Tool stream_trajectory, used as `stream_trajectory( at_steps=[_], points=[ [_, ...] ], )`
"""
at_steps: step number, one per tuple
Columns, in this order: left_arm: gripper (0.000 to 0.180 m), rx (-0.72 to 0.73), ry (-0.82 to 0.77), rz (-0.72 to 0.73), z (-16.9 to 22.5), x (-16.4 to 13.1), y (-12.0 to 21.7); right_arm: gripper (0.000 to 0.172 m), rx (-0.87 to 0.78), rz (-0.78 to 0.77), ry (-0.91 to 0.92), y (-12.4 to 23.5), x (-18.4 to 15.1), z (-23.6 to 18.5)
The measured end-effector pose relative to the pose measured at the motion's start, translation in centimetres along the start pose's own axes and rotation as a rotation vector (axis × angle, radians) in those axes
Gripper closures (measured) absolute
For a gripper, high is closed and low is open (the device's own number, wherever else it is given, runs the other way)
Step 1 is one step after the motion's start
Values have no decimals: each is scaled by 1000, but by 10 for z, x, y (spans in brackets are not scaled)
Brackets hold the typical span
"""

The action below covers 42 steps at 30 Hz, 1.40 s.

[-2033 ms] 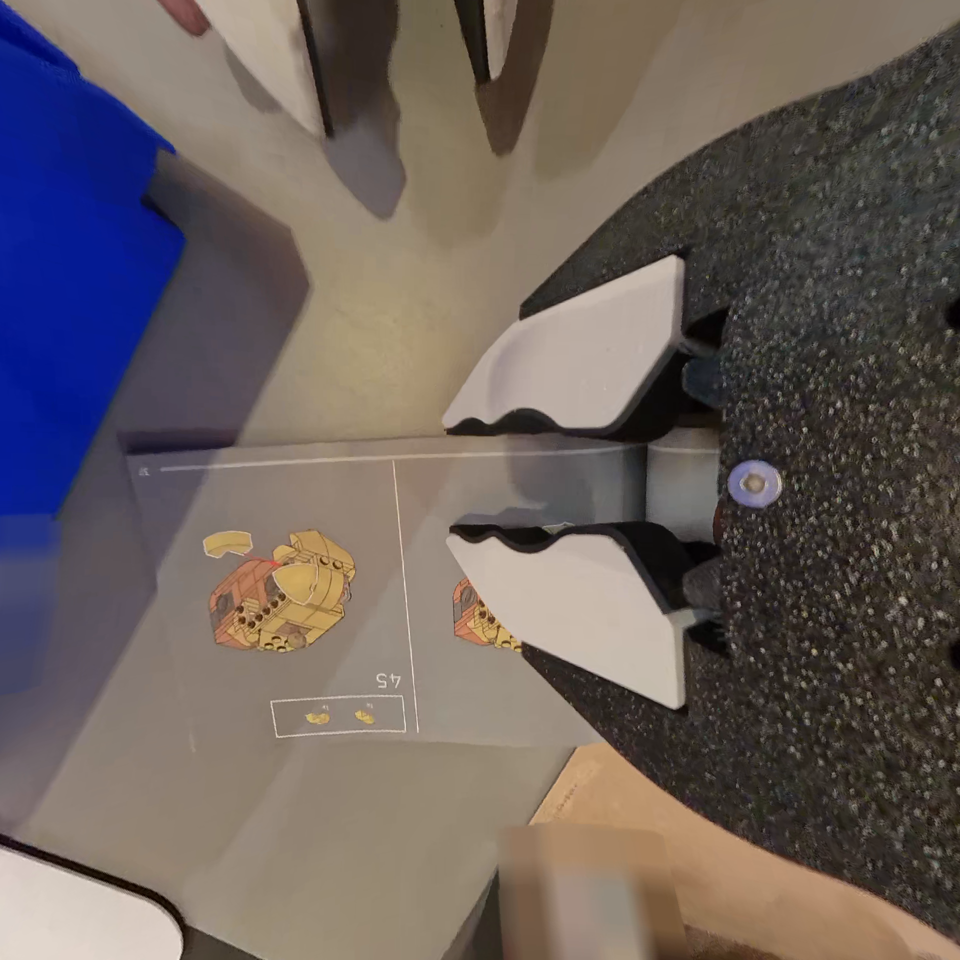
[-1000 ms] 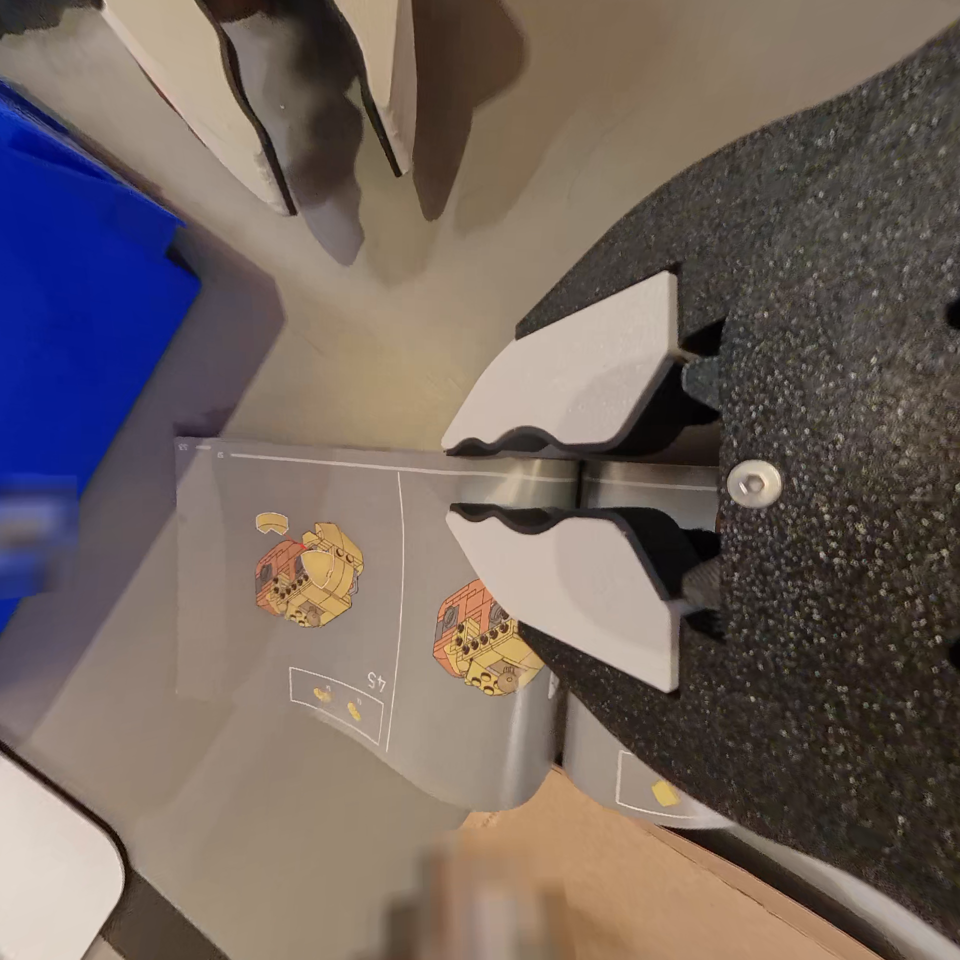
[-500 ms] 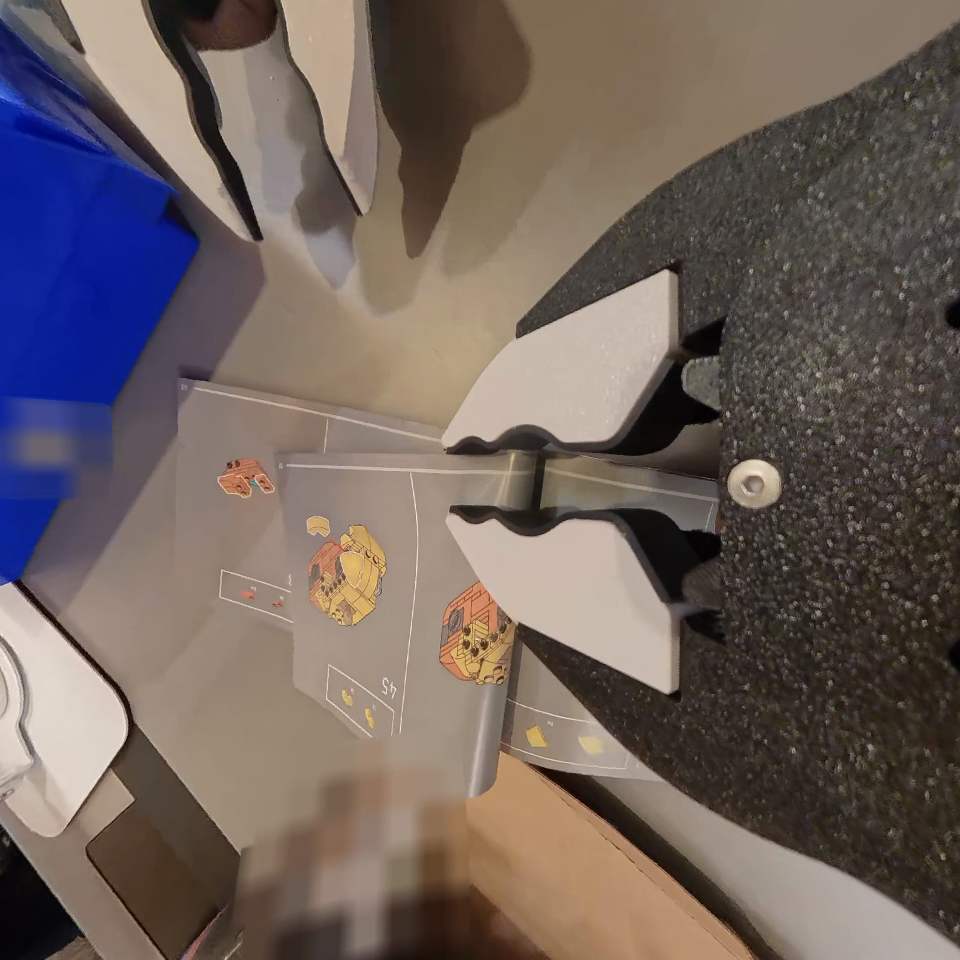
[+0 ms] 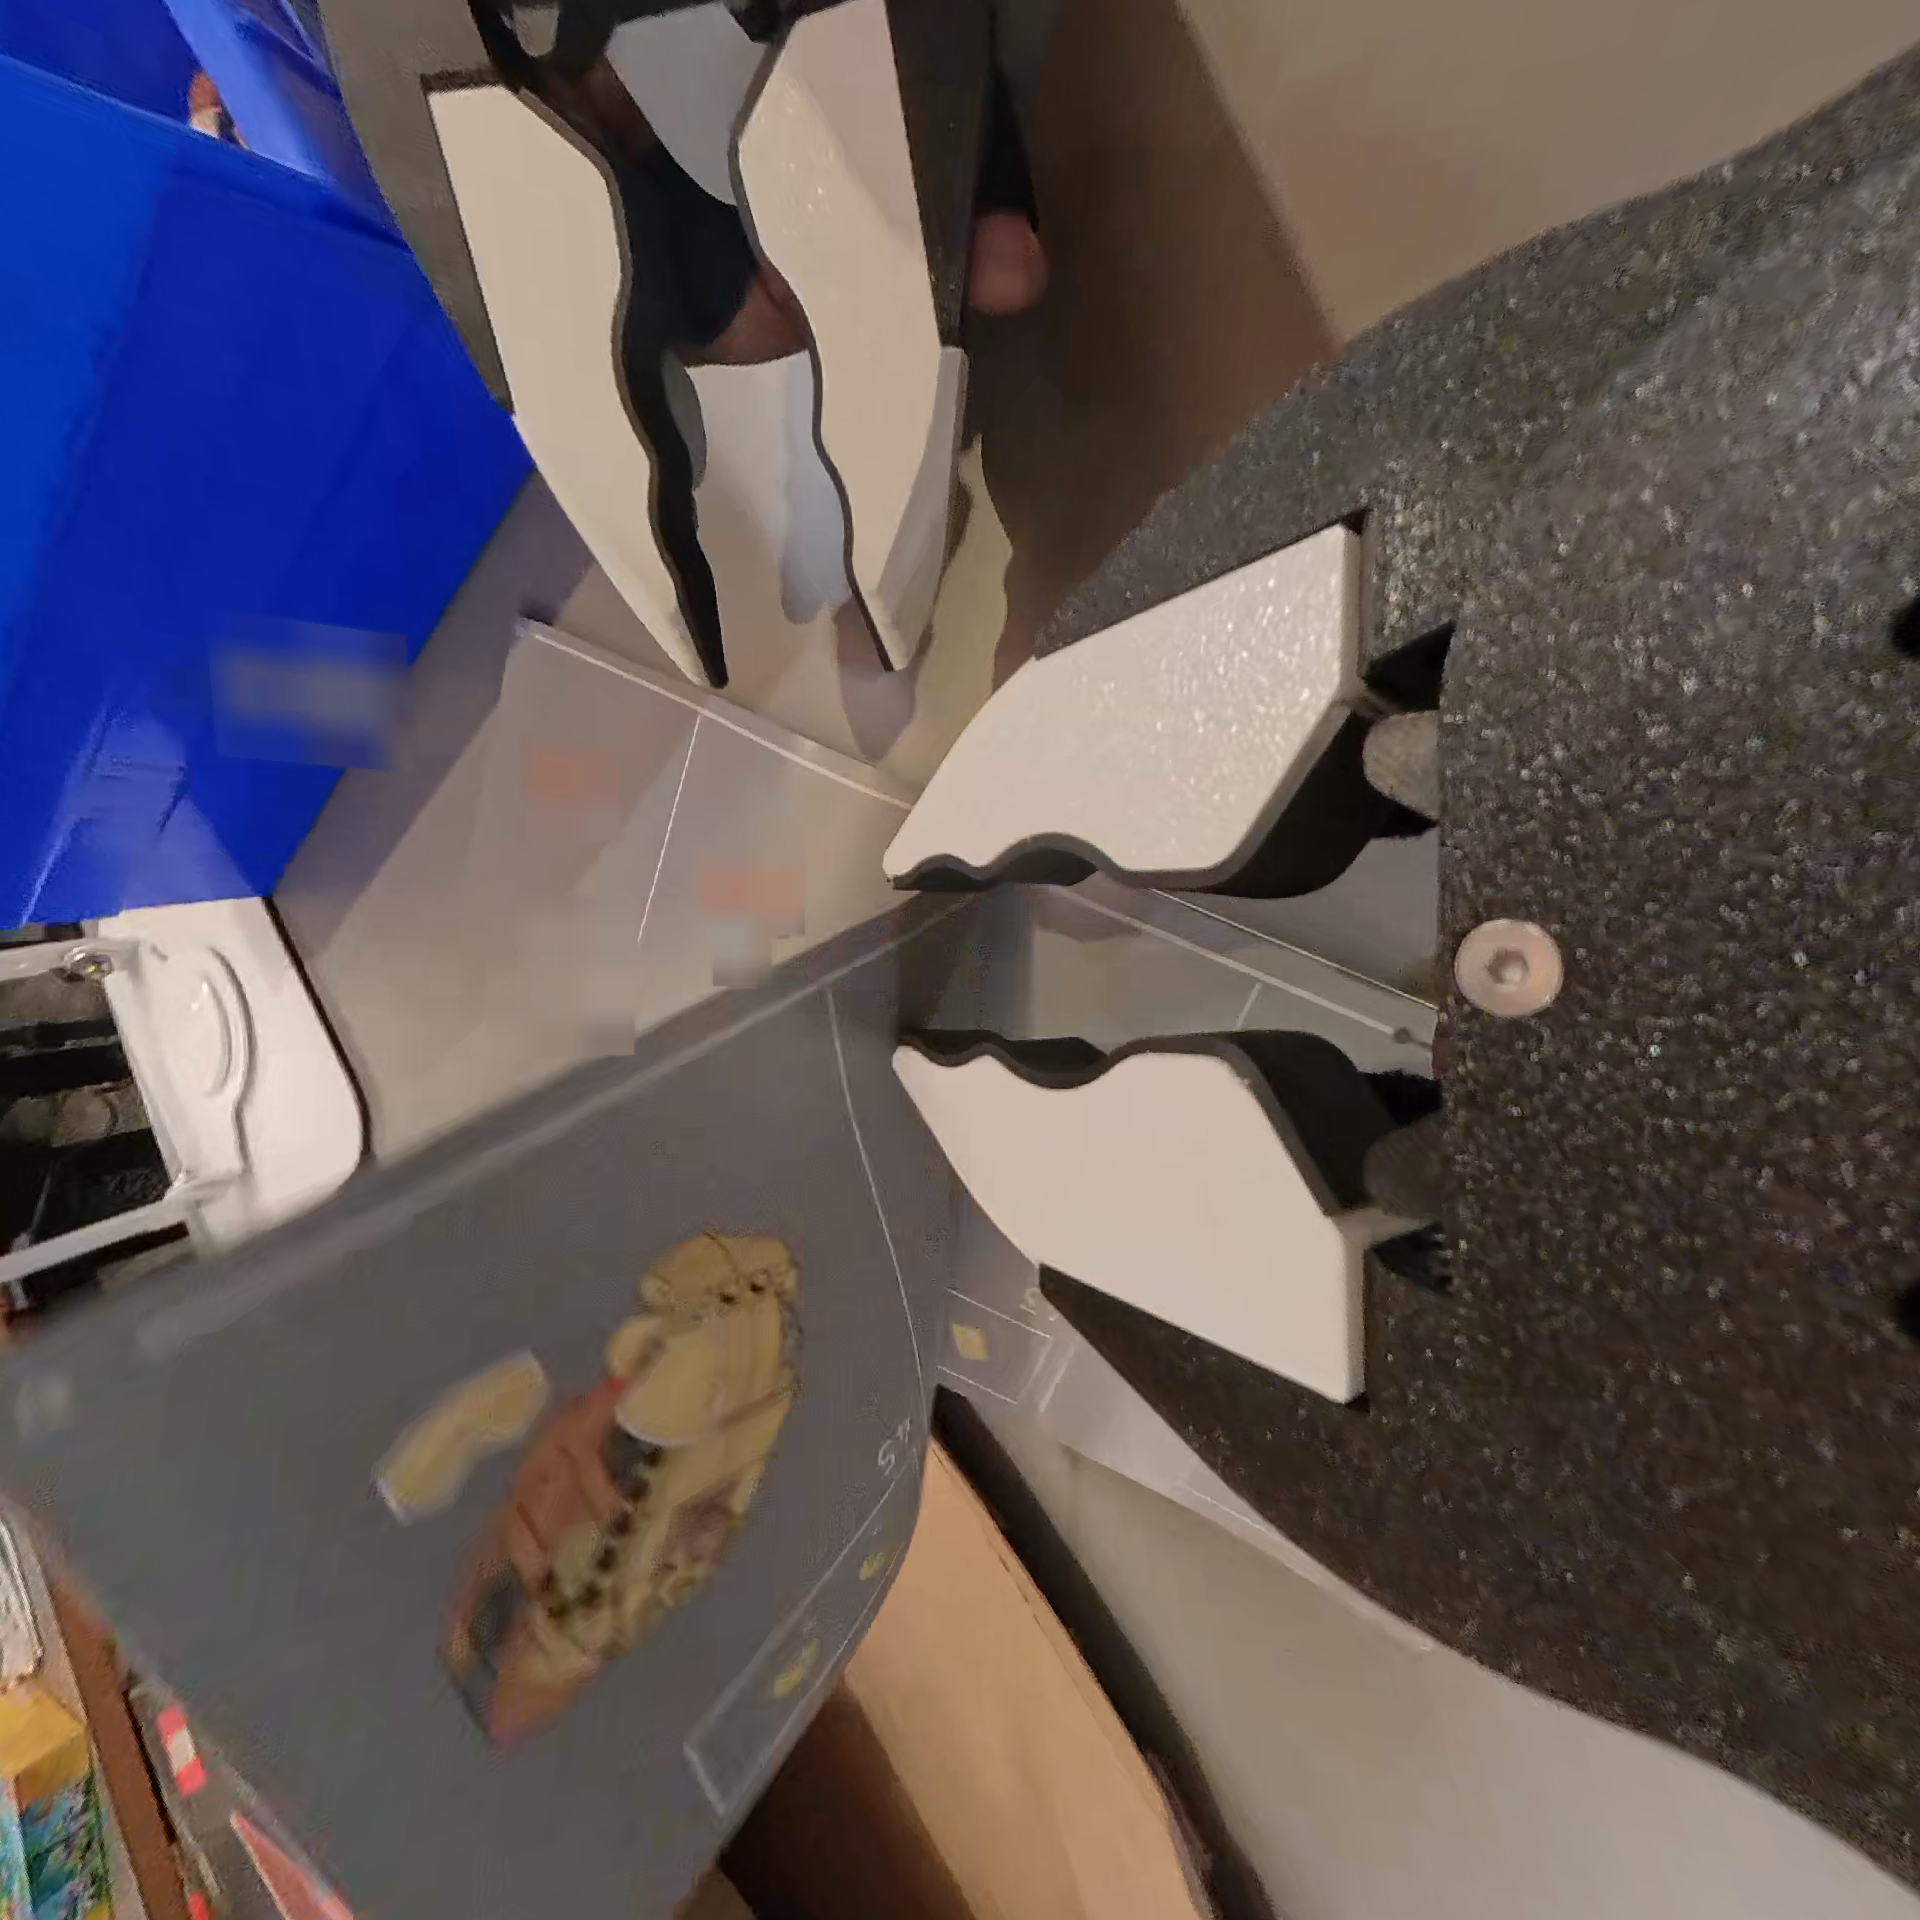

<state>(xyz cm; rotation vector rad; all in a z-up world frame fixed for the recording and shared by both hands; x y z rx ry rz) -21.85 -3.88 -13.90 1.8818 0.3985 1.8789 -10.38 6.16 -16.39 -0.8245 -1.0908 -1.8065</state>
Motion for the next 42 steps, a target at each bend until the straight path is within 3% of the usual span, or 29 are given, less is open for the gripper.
stream_trajectory(
  at_steps=[13,26,42],
  points=[
    [153,17,86,51,-4,-28,32,135,-12,-4,51,0,-1,-6],
    [152,-53,239,220,-15,-42,63,135,-10,-7,112,-2,0,-12],
    [152,-50,180,199,-24,-65,77,134,41,0,125,-10,6,-20]
  ],
)
Point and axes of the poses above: each gripper's, where its closed fingertips meet, y back along the fingers, x out of its top, z = x × y across the jaws, the point moved 8 cm from there along y, back along the fingers, and after that the axes turned 13 degrees about -x, right-handed, at the moved point
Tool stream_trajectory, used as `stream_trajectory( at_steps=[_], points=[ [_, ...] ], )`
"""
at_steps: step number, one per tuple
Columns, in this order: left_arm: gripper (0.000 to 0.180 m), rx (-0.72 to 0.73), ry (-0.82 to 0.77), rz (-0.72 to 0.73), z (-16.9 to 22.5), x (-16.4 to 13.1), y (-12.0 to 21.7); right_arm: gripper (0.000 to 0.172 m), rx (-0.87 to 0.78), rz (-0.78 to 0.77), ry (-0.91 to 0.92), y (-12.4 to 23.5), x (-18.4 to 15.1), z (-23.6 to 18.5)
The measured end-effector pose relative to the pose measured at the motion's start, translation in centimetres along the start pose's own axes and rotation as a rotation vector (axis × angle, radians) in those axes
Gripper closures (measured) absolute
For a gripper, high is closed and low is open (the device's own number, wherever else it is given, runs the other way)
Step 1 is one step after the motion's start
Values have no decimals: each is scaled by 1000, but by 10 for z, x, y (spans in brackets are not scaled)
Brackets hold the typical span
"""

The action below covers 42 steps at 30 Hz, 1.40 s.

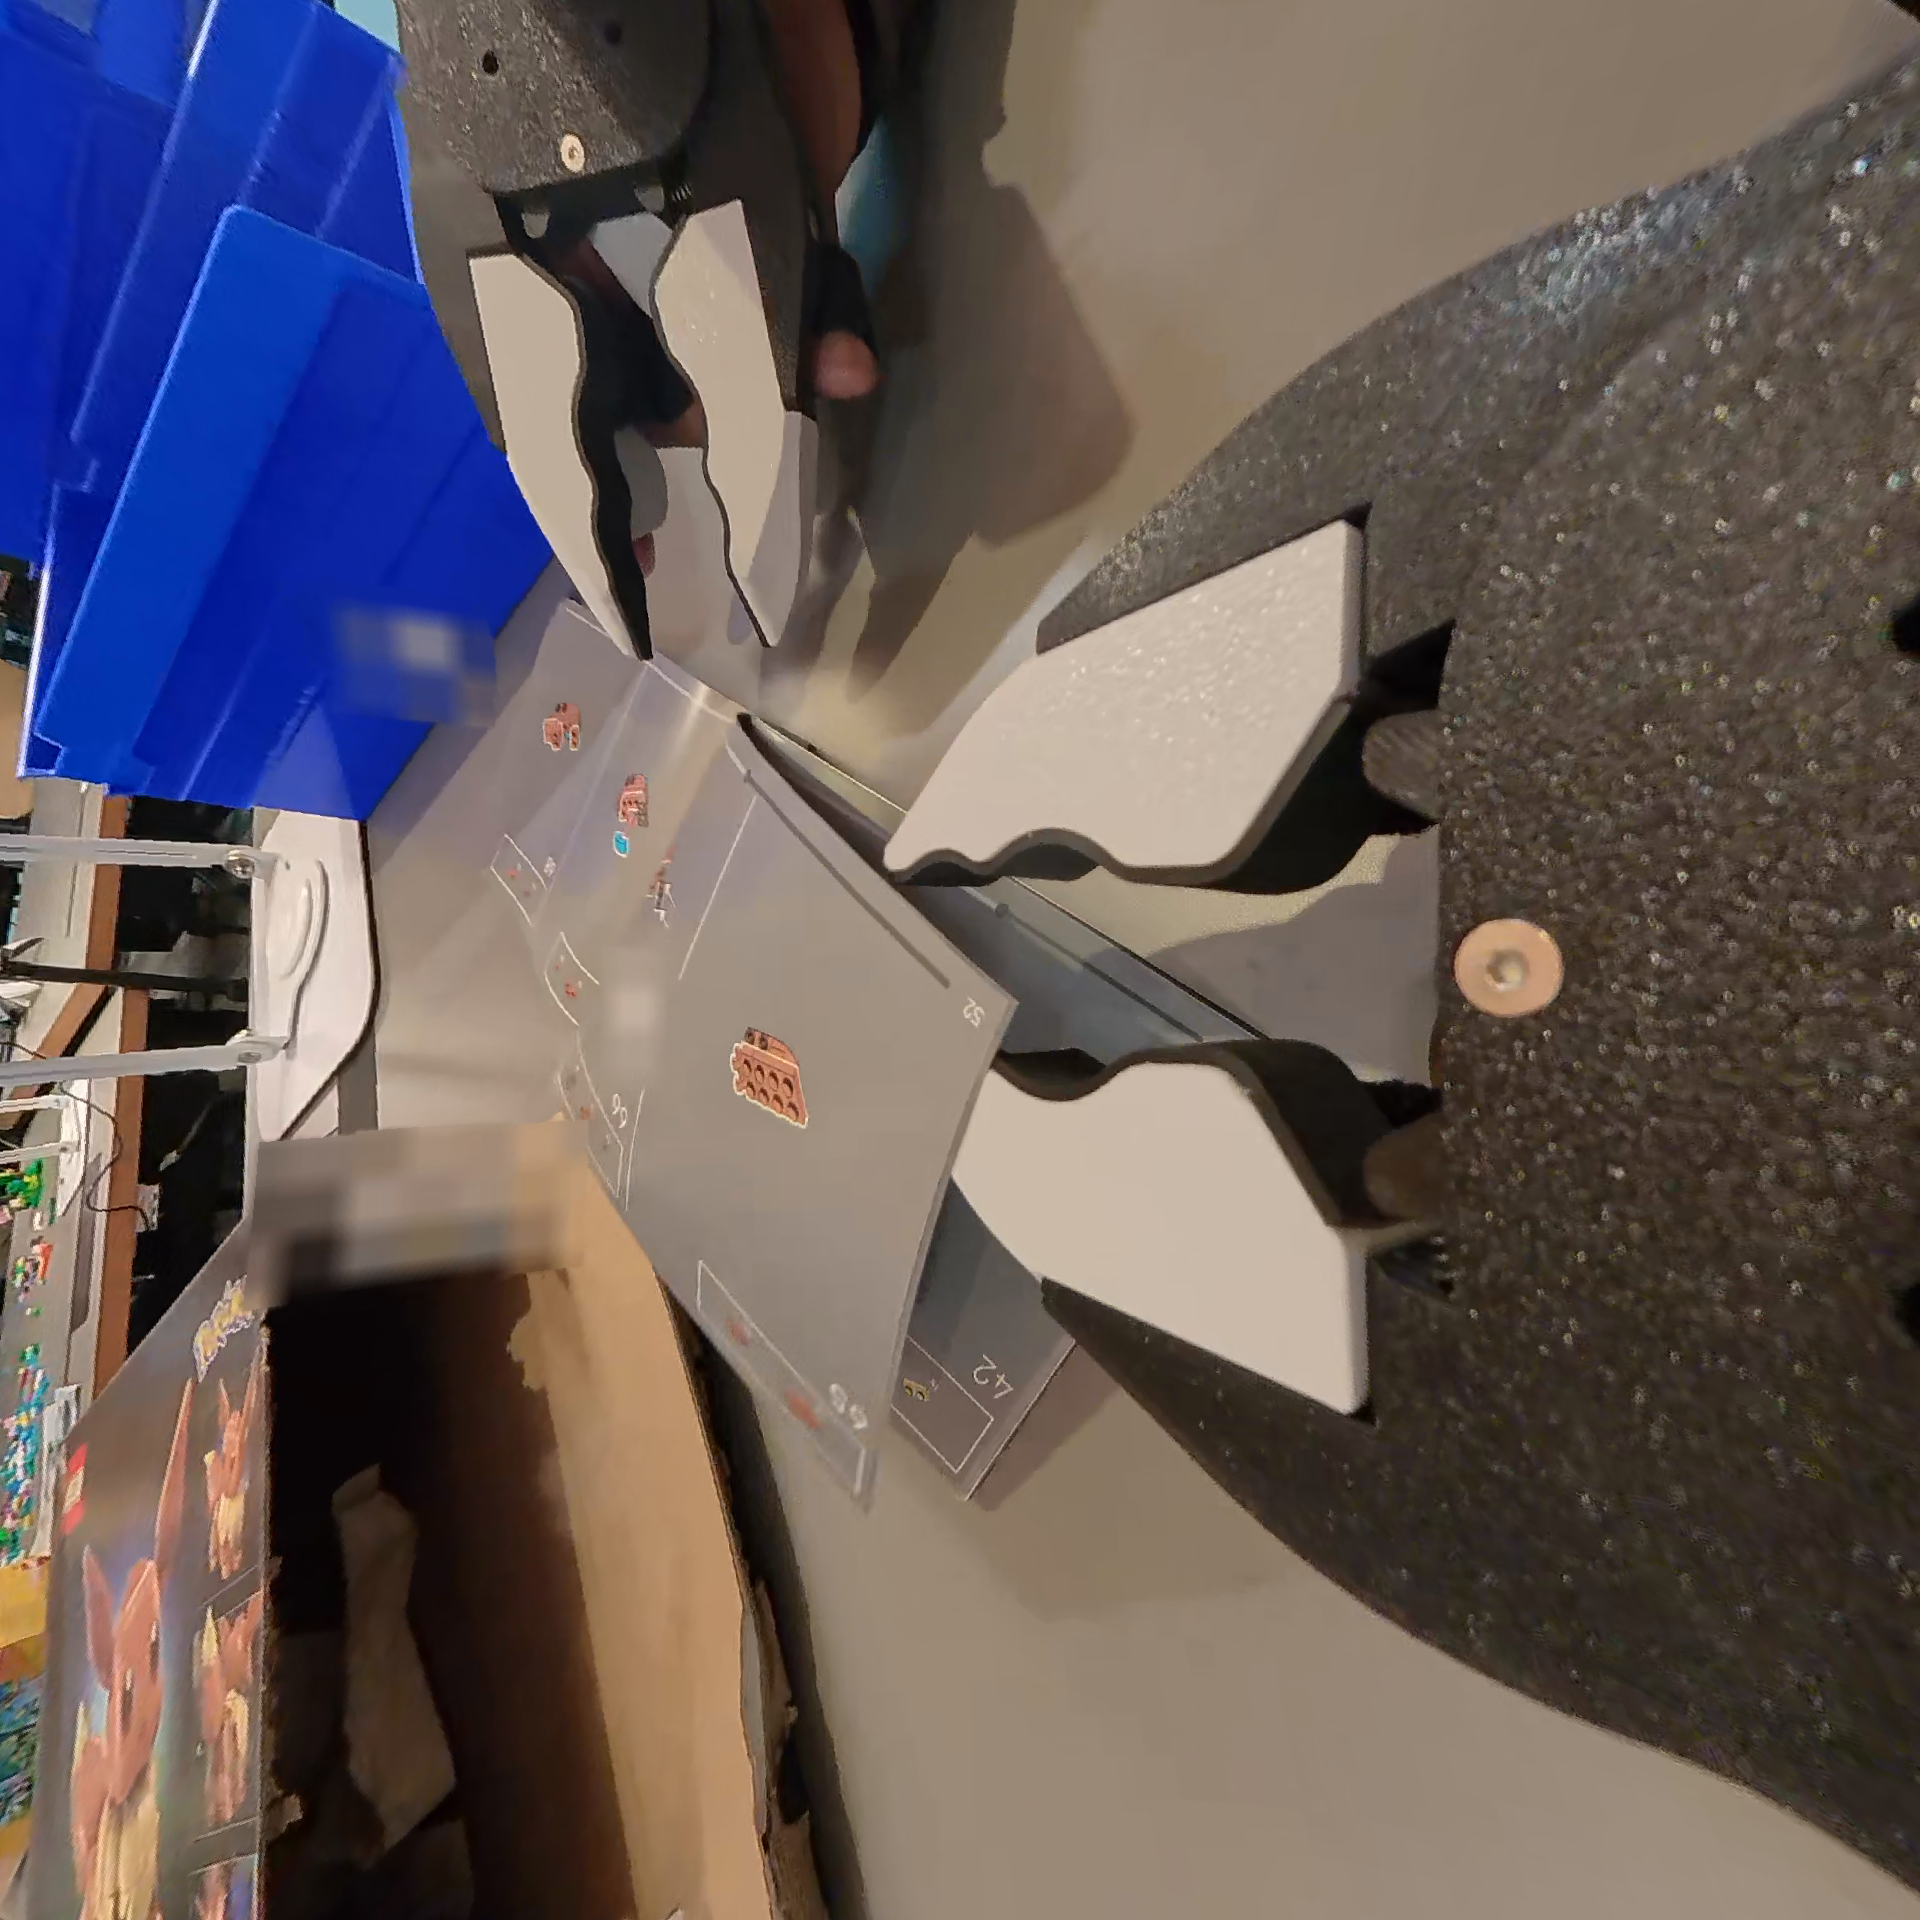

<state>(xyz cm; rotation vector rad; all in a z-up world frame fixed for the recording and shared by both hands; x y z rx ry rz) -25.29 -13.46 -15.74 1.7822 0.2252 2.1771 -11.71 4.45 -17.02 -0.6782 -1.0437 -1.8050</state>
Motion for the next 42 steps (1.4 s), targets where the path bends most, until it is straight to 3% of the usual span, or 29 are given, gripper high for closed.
stream_trajectory(
  at_steps=[5,12,24,33,42],
  points=[
    [151,-26,18,34,-1,1,3,132,68,37,-26,-2,8,-5],
    [151,-75,32,142,-4,5,12,132,176,174,3,-5,47,-10],
    [151,-314,133,263,-8,26,11,131,236,223,82,-15,64,-5],
    [151,-455,93,157,-2,69,-25,136,44,222,165,-22,49,10],
    [151,-607,92,43,-5,104,-57,160,-131,285,103,-13,30,32]
  ],
)
Point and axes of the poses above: each gripper's, where its closed fingertips meet, y back along the fingers, x out of its top, z = x × y across the jaws, the point moved 8 cm from there along y, back along the fingers, and after that the axes turned 13 degrees about -x, right-handed, at the moved point
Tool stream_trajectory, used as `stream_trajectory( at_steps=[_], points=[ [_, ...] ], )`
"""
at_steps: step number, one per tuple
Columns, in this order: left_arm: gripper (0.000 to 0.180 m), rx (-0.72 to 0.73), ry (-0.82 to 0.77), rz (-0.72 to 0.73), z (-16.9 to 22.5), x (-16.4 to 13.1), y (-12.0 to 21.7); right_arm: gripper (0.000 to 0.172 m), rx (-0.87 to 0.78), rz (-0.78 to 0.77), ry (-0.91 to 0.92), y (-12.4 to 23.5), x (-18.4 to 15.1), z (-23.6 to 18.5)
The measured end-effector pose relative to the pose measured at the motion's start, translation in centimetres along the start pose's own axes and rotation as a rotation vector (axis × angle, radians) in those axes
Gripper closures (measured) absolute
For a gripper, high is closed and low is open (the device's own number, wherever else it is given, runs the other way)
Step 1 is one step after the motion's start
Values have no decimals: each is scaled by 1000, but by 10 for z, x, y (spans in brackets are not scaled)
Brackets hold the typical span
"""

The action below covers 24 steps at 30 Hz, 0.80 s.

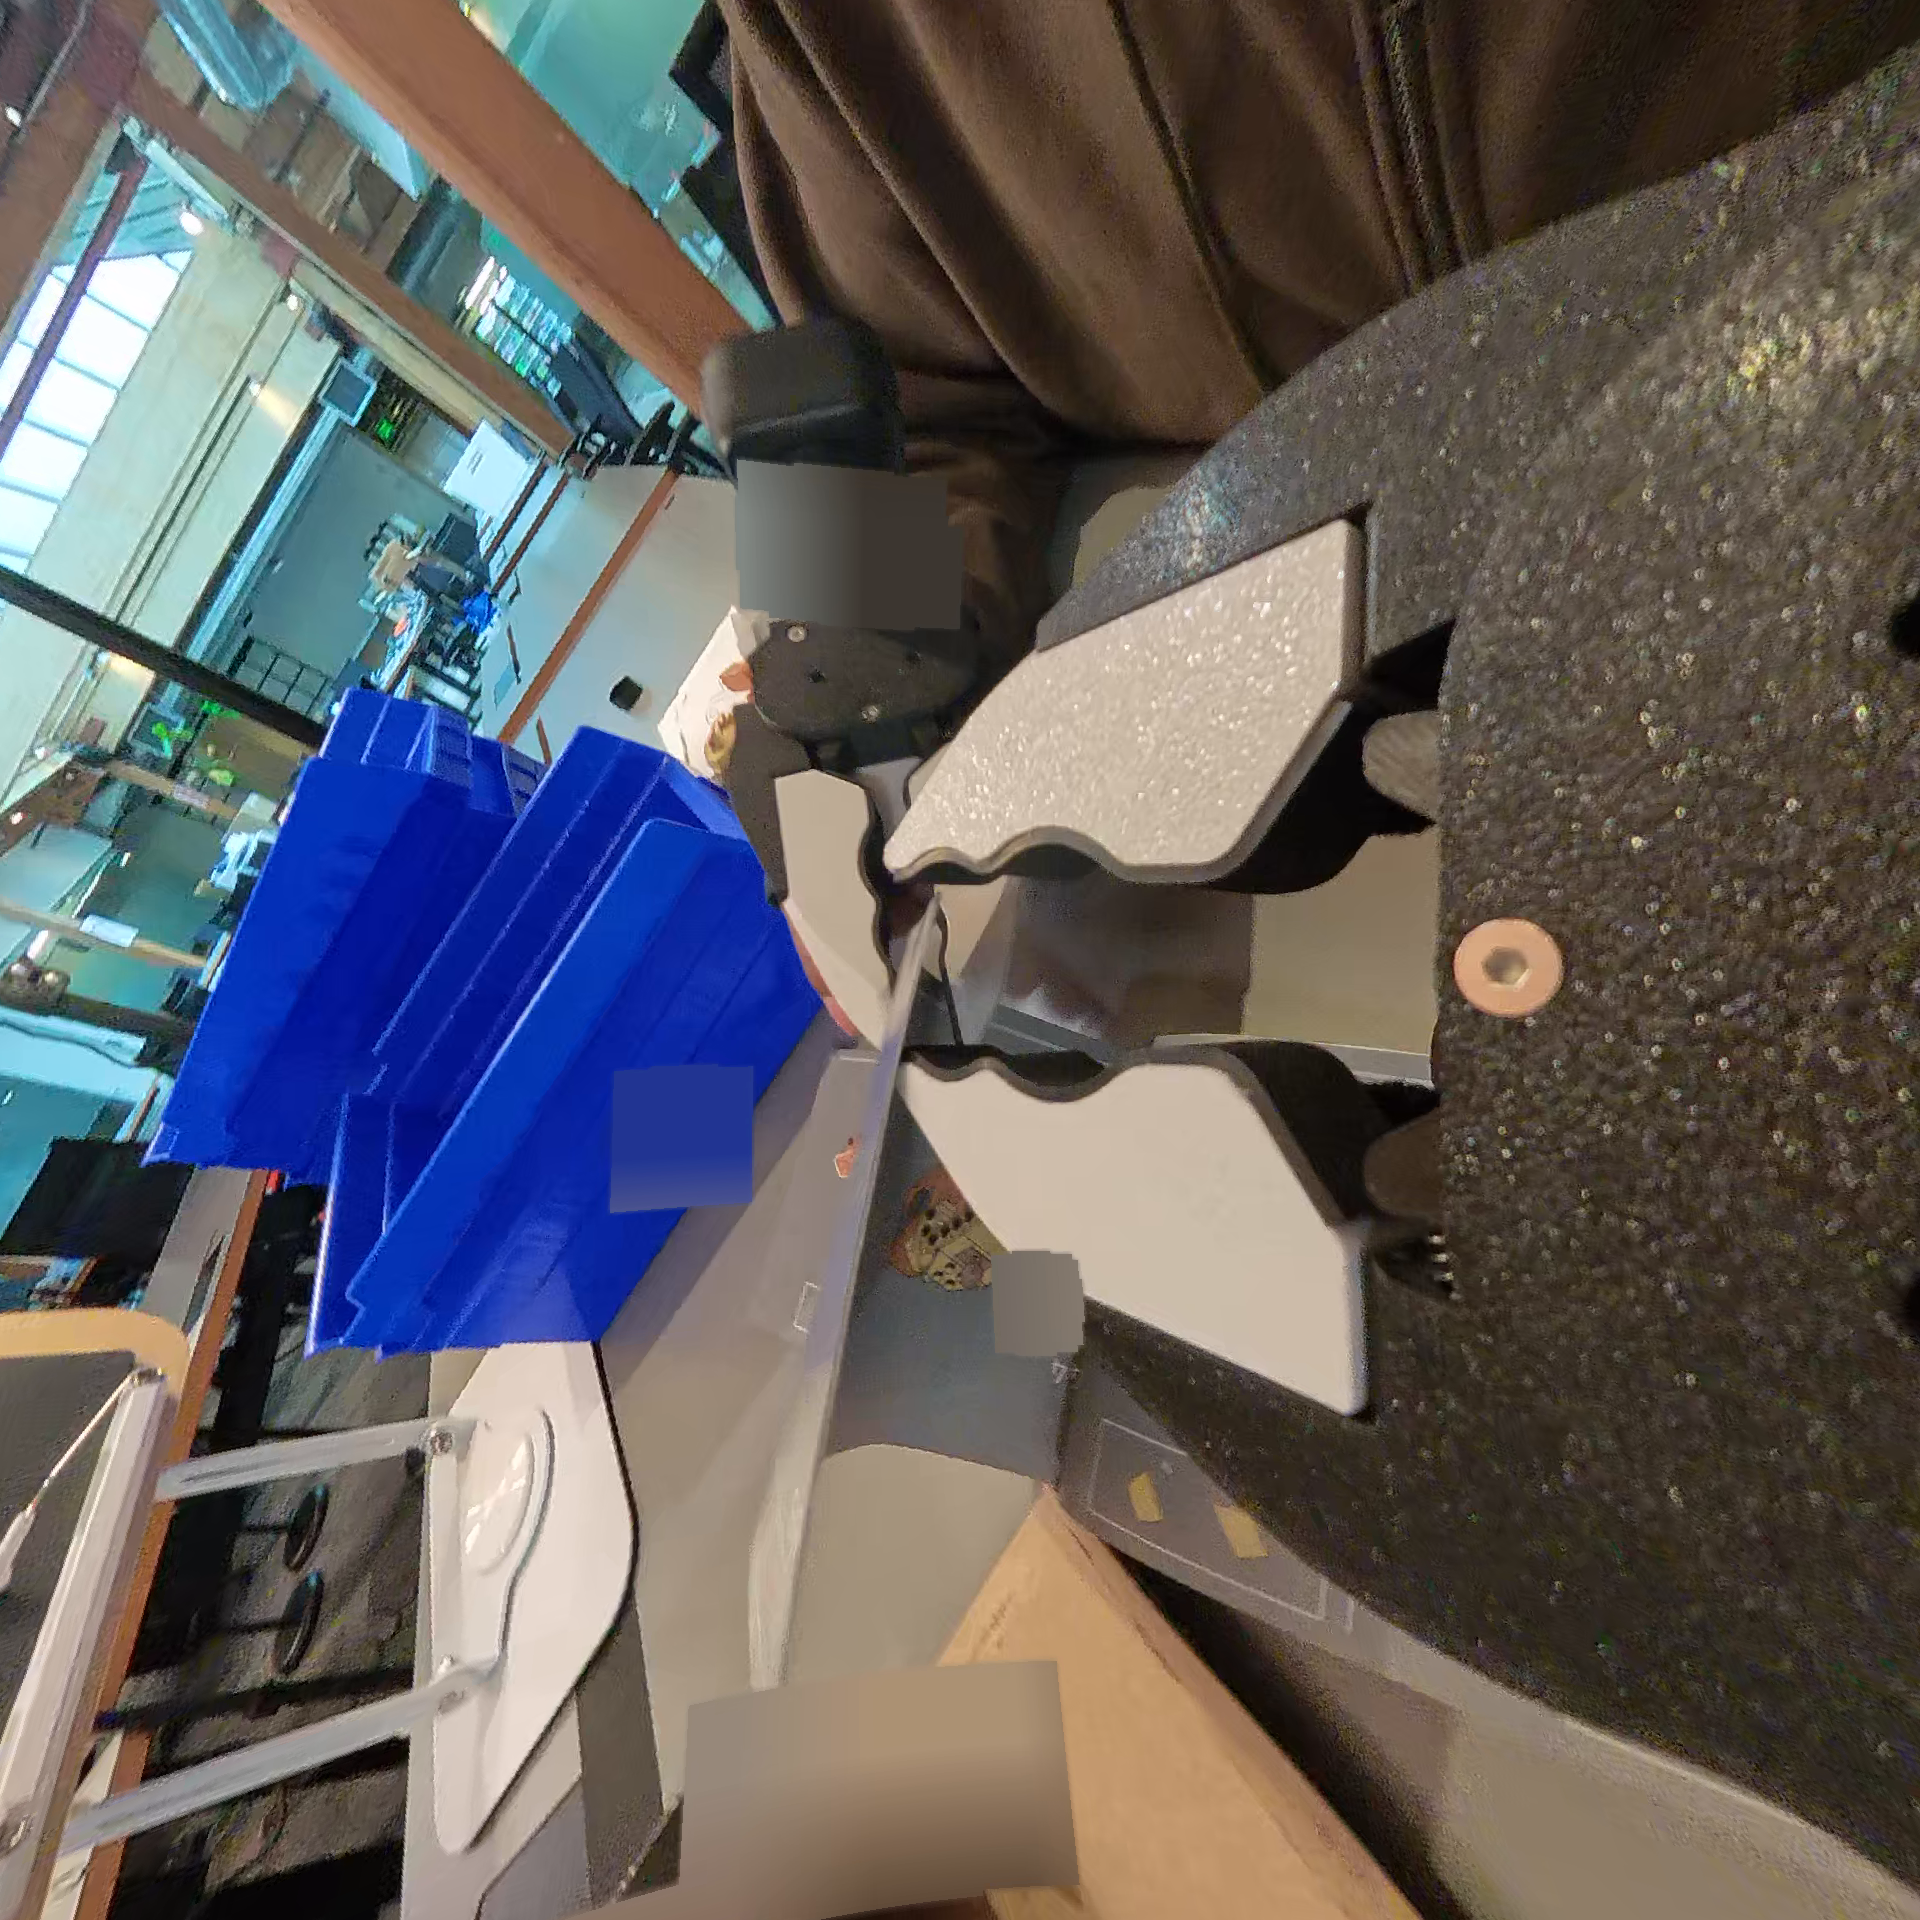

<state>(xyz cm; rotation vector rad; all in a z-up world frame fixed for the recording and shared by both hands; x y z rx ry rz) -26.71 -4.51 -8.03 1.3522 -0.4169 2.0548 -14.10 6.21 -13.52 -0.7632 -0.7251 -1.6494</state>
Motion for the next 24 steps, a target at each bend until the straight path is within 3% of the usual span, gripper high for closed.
stream_trajectory(
  at_steps=[5,11,24],
  points=[
    [151,-83,96,31,-25,19,-3,163,-99,7,93,2,-12,1],
    [154,-231,281,248,-59,9,-14,165,-144,-33,107,3,-25,-1],
    [164,-228,360,377,-70,-8,-13,165,-109,-53,28,0,-32,-1]
  ],
)
Point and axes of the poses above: each gripper's, where its closed fingertips meet, y back along the fingers, x out of its top, z = x × y across the jaws, the point moved 8 cm from there along y, back along the fingers, and after that the axes turned 13 degrees about -x, right-handed, at the moved point
